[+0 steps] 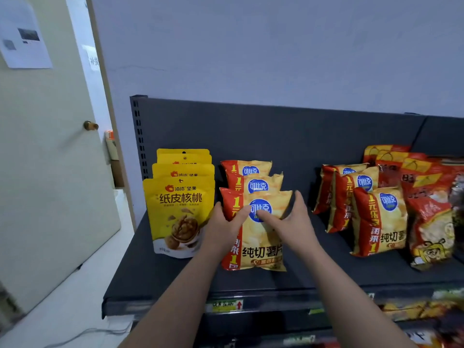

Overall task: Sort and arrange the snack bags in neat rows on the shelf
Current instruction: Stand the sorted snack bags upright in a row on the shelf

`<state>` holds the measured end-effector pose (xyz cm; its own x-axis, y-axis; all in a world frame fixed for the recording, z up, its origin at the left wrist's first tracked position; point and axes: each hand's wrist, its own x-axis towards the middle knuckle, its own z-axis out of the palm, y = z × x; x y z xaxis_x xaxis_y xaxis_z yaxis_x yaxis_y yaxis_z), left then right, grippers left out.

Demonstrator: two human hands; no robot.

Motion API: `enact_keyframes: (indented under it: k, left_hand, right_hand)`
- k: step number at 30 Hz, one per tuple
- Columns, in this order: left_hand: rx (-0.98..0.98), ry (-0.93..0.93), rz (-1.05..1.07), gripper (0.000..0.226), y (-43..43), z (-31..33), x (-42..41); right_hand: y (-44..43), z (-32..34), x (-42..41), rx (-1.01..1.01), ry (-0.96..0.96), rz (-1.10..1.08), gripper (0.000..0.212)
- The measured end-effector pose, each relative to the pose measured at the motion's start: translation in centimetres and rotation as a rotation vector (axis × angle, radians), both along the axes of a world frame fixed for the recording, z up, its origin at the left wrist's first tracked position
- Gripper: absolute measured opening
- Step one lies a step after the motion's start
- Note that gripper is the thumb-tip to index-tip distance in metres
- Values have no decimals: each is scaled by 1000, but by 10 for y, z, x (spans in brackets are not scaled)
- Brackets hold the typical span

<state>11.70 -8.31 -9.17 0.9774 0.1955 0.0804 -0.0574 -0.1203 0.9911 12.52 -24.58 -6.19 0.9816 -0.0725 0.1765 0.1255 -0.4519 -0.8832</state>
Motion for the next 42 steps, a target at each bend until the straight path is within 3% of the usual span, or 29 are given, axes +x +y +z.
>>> enact_keyframes:
  k: [4, 7, 14, 19, 28, 31, 34, 37, 42]
  left_hand:
    - [-94, 0, 39, 34, -13, 7, 17]
    - [-153, 20, 87, 21, -17, 10, 32]
    - [-180, 41, 149, 26, -26, 6, 58]
    - [-183, 33, 171, 47, -36, 1, 70]
    - [-215, -3, 161, 56, -75, -5, 88]
    - [-170, -11, 188, 85, -76, -8, 95]
    - [-92, 46, 213, 121, -65, -10, 104]
    - [-167, 26, 86, 124, -56, -10, 110]
    - [-204, 9, 4, 119, -63, -11, 116]
  right_hand:
    - [-17, -5, 26, 93, 122, 142, 125]
    - [-26, -2, 46, 132, 149, 245, 128]
    - [-36, -3, 84, 191, 153, 403, 133]
    - [-47, -7, 101, 186, 135, 431, 129]
    - [-86, -11, 120, 202, 119, 439, 131]
    - [-94, -8, 122, 187, 117, 440, 129]
    - [-95, -6, 123, 197, 121, 464, 115]
    - [-92, -3, 123, 230, 120, 505, 83]
    - [-99, -6, 127, 224, 108, 485, 70]
